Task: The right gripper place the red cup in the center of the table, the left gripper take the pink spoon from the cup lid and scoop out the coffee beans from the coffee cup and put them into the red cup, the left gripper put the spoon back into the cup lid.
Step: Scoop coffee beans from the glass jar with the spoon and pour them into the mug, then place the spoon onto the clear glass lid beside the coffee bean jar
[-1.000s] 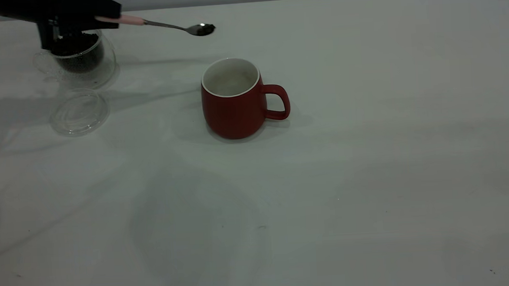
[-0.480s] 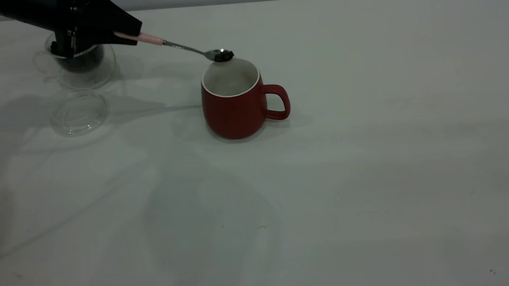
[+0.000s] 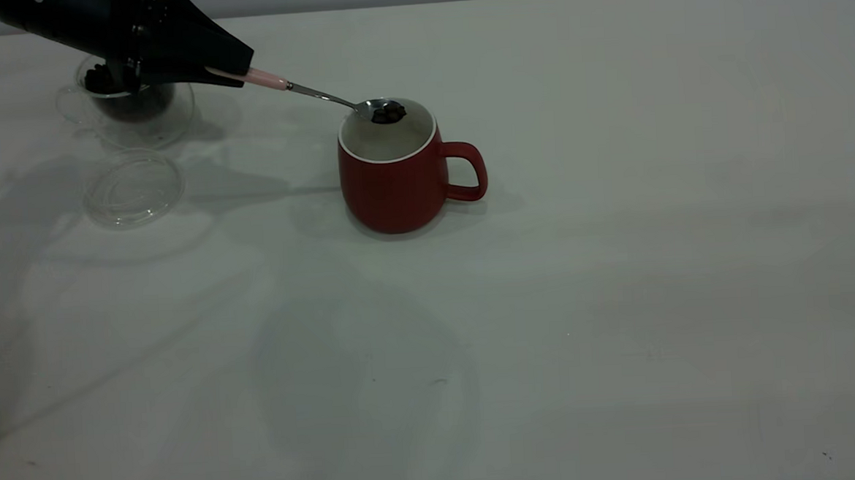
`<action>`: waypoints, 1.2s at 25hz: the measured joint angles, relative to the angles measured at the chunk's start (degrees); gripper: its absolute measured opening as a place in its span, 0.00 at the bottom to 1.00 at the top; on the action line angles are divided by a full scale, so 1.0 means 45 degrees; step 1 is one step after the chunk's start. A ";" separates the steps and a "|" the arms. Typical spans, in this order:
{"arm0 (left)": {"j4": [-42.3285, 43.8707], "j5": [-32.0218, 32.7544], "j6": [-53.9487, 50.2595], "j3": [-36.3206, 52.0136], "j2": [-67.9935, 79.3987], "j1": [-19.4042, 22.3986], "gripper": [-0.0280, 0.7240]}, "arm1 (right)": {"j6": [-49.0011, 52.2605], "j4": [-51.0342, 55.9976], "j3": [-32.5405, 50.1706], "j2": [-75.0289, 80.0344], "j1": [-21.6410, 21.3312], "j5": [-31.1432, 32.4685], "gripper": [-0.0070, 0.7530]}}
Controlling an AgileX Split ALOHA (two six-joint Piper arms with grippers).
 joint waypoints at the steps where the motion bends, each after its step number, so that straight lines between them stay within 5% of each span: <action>1: 0.0011 0.0000 0.0382 0.0000 0.0000 0.0000 0.20 | 0.0000 0.0000 0.0000 0.0000 0.0000 0.0000 0.79; 16: -0.0268 0.0000 0.7151 0.0000 0.0000 -0.0480 0.20 | 0.0000 0.0000 0.0000 0.0000 0.0000 0.0000 0.79; 30: 0.2016 -0.0084 0.2036 0.0452 -0.2449 0.0237 0.20 | 0.0000 0.0000 0.0000 0.0000 0.0000 0.0000 0.79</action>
